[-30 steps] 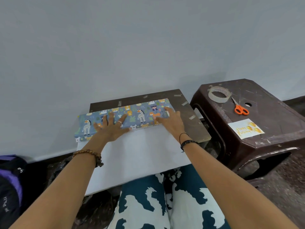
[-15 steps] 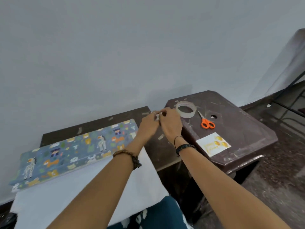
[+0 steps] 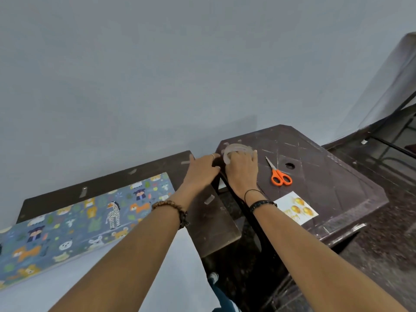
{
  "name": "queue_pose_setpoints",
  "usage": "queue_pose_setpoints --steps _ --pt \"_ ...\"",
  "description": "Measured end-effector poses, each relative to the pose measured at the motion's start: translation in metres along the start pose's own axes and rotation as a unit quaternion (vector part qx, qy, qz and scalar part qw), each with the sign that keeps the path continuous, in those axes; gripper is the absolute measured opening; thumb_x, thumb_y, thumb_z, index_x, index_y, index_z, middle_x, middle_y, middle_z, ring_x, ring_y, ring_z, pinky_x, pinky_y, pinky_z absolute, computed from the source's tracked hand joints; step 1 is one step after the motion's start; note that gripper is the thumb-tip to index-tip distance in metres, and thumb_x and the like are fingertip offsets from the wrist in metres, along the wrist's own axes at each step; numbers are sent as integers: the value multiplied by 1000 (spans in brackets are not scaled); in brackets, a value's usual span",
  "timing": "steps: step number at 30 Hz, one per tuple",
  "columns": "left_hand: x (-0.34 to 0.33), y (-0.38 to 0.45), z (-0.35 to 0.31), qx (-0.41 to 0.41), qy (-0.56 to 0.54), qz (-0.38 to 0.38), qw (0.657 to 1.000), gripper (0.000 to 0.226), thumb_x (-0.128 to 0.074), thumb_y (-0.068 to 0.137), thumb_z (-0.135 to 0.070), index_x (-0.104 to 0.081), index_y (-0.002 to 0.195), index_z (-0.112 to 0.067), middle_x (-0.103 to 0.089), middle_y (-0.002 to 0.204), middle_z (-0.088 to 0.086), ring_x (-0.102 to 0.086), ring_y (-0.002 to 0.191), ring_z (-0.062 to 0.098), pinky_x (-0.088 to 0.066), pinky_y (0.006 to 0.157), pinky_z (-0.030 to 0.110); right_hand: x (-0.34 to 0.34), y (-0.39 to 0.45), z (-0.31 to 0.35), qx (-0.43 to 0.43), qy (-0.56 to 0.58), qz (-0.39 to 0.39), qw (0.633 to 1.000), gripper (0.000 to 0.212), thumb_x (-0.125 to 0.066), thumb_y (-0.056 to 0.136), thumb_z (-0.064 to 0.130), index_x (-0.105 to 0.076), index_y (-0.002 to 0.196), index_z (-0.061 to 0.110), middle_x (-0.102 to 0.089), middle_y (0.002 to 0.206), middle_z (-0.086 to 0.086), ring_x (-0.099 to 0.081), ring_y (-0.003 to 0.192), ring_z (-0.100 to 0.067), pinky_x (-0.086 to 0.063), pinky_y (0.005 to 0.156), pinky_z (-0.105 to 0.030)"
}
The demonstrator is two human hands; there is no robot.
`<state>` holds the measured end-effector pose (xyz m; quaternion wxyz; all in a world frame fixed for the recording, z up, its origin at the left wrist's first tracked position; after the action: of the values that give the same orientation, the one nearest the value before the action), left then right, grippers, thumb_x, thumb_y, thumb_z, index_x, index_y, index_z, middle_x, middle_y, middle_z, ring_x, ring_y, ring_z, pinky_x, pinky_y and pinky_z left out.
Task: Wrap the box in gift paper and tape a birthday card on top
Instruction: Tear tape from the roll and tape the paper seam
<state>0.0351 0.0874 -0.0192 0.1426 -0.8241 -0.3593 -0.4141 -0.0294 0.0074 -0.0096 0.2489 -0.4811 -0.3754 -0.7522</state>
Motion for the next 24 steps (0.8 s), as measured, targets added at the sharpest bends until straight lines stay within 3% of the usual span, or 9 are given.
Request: queue_pose_setpoints --steps 2,6,10,15,19,22,24 --pt "21 -5 7 3 47 -72 996 37 -43 94 -16 -50 131 -18 -57 130 3 -51 120 19 7 114 45 2 -9 22 44 38 -20 998 25 -46 86 6 -64 101 12 -65 107 -4 -53 110 -23 -18 113 -42" --pt "56 -29 40 45 96 -189 976 32 -44 96 -17 -54 126 -16 -58 126 2 -47 123 16 3 114 49 -12 -41 74 140 75 12 987 24 -48 83 2 -64 100 7 -66 98 -8 -54 104 -25 -27 112 -42" --pt "58 -53 74 73 108 -137 982 41 -46 95 -18 -45 135 -15 -46 139 5 -31 137 19 6 114 48 -38 -63 96 161 45 39 985 18 -50 91 14 -64 99 8 -66 101 -10 -54 109 -29 -28 109 -43" --pt "51 -69 74 30 174 -54 983 44 -44 95 -18 -41 139 -17 -35 149 3 -14 144 18 7 114 46 -43 -66 92 134 39 132 981 23 -44 89 11 -61 105 7 -59 115 -11 -41 123 -27 -11 115 -45" --pt "32 -61 34 -24 124 -49 991 39 -45 94 -15 -50 133 -19 -45 142 3 -22 141 21 2 115 47 -12 -47 67 112 34 73 990 23 -47 87 17 -61 103 12 -61 108 -7 -50 112 -24 -27 109 -42" --pt "2 -50 -13 -96 106 -25 989 37 -48 91 -14 -54 127 -18 -53 134 7 -32 136 28 -15 114 49 8 -28 18 31 -8 20 999 20 -41 88 12 -57 100 10 -59 108 -10 -51 105 -27 -38 97 -38" --pt "-24 -45 -39 -121 111 19 986 45 -48 89 -10 -47 134 -15 -47 140 6 -25 139 28 -13 114 51 11 -25 -19 -39 -44 29 998 22 -38 92 12 -52 107 6 -53 117 -15 -48 111 -31 -36 99 -40"
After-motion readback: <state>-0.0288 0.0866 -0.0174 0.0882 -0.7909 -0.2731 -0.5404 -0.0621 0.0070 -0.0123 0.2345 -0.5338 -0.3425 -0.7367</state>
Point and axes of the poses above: each hand's wrist, its own y-axis towards the middle knuckle, its own x-axis out of the back of the hand, z = x × y, the point moved 8 cm from there along y, towards the middle knuckle
